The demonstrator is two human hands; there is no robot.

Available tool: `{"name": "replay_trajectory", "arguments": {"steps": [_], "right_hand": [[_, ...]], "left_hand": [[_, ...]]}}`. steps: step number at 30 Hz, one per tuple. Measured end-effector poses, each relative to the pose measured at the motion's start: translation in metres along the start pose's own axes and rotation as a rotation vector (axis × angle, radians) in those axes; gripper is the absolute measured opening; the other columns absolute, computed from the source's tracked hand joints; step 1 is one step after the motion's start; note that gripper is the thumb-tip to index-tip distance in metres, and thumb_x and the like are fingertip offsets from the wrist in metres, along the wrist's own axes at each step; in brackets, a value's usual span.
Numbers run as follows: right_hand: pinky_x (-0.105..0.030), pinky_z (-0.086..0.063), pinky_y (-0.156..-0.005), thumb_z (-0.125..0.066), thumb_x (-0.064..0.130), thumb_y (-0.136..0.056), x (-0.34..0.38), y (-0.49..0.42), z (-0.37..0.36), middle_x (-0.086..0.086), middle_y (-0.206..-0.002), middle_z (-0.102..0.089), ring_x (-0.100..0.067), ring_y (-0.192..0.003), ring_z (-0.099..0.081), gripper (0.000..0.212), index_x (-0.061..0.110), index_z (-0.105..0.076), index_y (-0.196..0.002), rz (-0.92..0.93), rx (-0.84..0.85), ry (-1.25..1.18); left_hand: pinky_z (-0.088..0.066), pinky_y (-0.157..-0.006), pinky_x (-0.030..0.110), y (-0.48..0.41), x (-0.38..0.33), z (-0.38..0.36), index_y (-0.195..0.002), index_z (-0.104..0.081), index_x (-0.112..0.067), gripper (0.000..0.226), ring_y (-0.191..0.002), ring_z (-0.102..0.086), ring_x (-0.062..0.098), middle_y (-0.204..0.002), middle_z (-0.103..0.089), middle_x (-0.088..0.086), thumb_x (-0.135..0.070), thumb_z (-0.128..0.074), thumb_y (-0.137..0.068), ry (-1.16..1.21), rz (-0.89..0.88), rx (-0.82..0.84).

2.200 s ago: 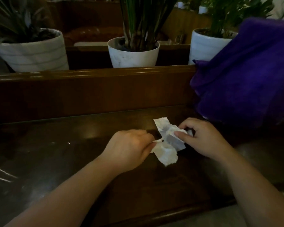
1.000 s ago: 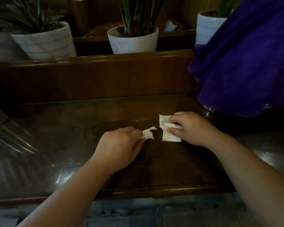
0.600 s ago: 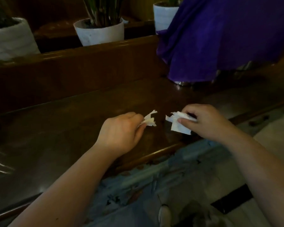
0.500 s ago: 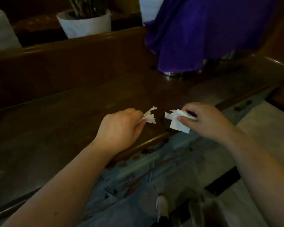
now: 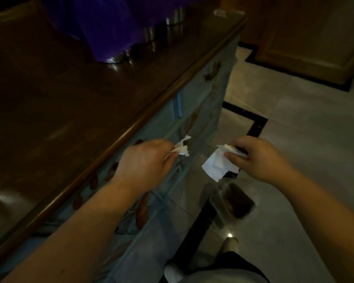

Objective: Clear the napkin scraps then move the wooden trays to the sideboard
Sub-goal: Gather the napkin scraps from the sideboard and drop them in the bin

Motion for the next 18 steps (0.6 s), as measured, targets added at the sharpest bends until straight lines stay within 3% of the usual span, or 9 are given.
{"name": "replay_trajectory", "arguments": {"steps": [7,12,16,18], "right_hand": [[-0.024,-0.033,-0.055,-0.064,0.023,-0.09,-0.118,0.072,-0.02,0.006,-0.072,-0.053,-0.006,-0.065,-0.05,0.005,0.019,-0.062,-0.088,-0.305,-0.022,-0.153],[-0.032,-0.04,-0.059,-0.062,0.023,-0.091,-0.2,0.105,-0.024,-0.008,-0.076,-0.06,-0.024,-0.07,-0.056,0.01,0.014,-0.062,-0.085,-0.503,-0.034,-0.218],[-0.028,-0.037,-0.062,-0.058,0.025,-0.093,-0.264,0.12,-0.041,-0.008,-0.083,-0.06,-0.026,-0.079,-0.058,0.016,0.009,-0.064,-0.093,-0.693,-0.029,-0.224],[-0.027,-0.035,-0.058,-0.058,0.024,-0.093,-0.289,0.129,-0.057,-0.006,-0.078,-0.057,-0.024,-0.074,-0.054,0.013,0.013,-0.062,-0.087,-0.764,-0.051,-0.226]], "left_hand": [[-0.049,-0.048,0.039,-0.038,-0.05,-0.082,-0.082,-0.066,-0.016,0.039,-0.066,-0.064,0.027,-0.076,-0.066,0.005,-0.042,-0.038,-0.09,0.059,-0.023,0.148],[-0.05,-0.049,0.04,-0.069,-0.085,-0.153,-0.078,-0.065,-0.014,0.036,-0.065,-0.064,0.035,-0.074,-0.066,0.011,-0.039,-0.041,-0.089,0.115,-0.008,0.227],[-0.038,-0.058,0.031,-0.09,-0.099,-0.23,-0.082,-0.062,-0.016,0.024,-0.07,-0.062,0.029,-0.077,-0.063,0.008,-0.033,-0.049,-0.093,0.193,0.035,0.368],[-0.035,-0.058,0.03,-0.092,-0.103,-0.265,-0.078,-0.059,-0.013,0.022,-0.067,-0.059,0.028,-0.072,-0.059,0.006,-0.029,-0.053,-0.092,0.246,0.054,0.399]]}}
Point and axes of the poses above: each hand's wrist, its own y-axis away from the middle knuckle, its own z-axis out of the back of the hand, x = y × z, the point moved 2 cm from there along -y, towards the middle knuckle
